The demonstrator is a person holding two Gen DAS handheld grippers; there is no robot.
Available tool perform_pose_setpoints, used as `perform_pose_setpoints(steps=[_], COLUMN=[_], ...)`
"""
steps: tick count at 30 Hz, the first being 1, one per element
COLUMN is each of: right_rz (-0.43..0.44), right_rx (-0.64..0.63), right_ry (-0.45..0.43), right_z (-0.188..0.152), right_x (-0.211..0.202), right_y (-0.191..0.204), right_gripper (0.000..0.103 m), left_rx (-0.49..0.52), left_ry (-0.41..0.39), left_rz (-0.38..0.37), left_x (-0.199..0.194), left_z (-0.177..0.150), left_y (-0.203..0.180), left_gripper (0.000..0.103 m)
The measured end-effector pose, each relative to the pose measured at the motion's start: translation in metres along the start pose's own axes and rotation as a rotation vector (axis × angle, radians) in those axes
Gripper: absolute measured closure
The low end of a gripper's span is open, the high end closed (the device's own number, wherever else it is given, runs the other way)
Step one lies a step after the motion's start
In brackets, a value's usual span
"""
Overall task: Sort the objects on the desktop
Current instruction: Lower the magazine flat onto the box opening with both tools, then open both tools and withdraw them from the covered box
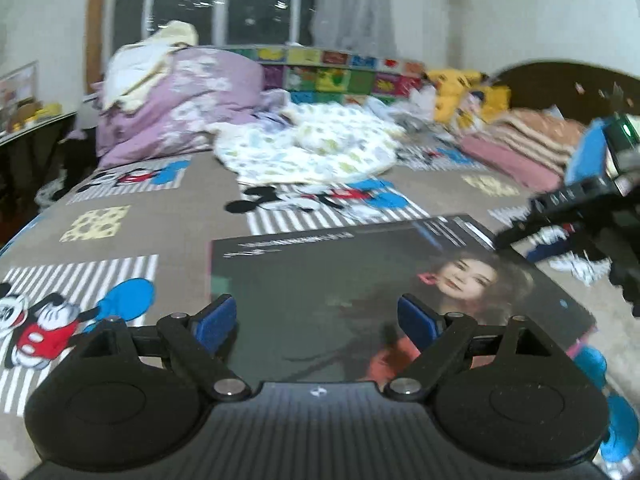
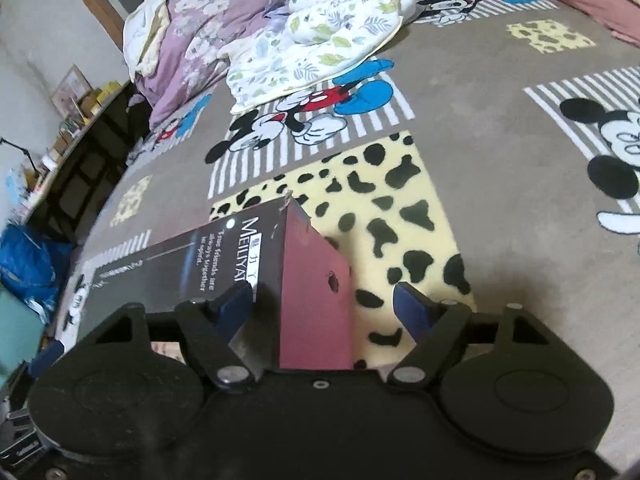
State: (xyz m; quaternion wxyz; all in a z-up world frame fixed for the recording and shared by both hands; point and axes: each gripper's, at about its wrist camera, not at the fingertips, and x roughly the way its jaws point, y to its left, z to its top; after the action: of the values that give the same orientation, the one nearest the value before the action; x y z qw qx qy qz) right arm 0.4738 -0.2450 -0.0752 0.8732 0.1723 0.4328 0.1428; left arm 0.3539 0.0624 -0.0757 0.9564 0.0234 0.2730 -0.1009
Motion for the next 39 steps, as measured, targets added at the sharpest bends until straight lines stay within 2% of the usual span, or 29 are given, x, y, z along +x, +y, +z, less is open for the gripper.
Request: perform_pose_setpoints(steps=[10, 14, 17, 21, 27, 34, 39], right_rz=[-0.057, -0.102, -0.169, -0.192, -0.246, -0.269, -0.246], right_rx=[-0.039, -0.067, -0.148, -0.236, -0.283, -0.374, -0.379], right_ry=[-0.013, -0.030, -0.040, -0.045, -0.089, -0.108, -0.145], right_z=[-0.002, -0.005, -0.008, -0.015, -0.036, -0.069, -0.083], right_x=[0.005, -0.001, -0.012, -0.034, -0.075, -0.116, -0.148], right_y=[0.004, 0.012, 0.029, 0.043, 0.054, 0.079, 0.093], right_gripper=[0.017, 0.015, 0.014, 0.011, 0.011, 0.011, 0.011], left_rx=[0.036, 0.019, 0.006, -0.029, -0.050, -0.058, -0.081], left_ry=[0.090, 0.127, 0.137, 0.139, 0.157, 0.137, 0.121], left_rz=[0.021, 0.030, 0.044, 0.082, 0.148, 0.218, 0.216], left_x=[0.014, 0.010, -0.001, -0.021, -0.051, -0.092, -0.118], left_z=[0.000, 0.004, -0.001, -0.011, -0.022, -0.032, -0.038], left_y=[-0.016, -0.015, -0.016, -0.013, -0.018, -0.035, -0.042], left_gripper=[0.015, 0.015, 0.015, 0.015, 0.015, 0.015, 0.015])
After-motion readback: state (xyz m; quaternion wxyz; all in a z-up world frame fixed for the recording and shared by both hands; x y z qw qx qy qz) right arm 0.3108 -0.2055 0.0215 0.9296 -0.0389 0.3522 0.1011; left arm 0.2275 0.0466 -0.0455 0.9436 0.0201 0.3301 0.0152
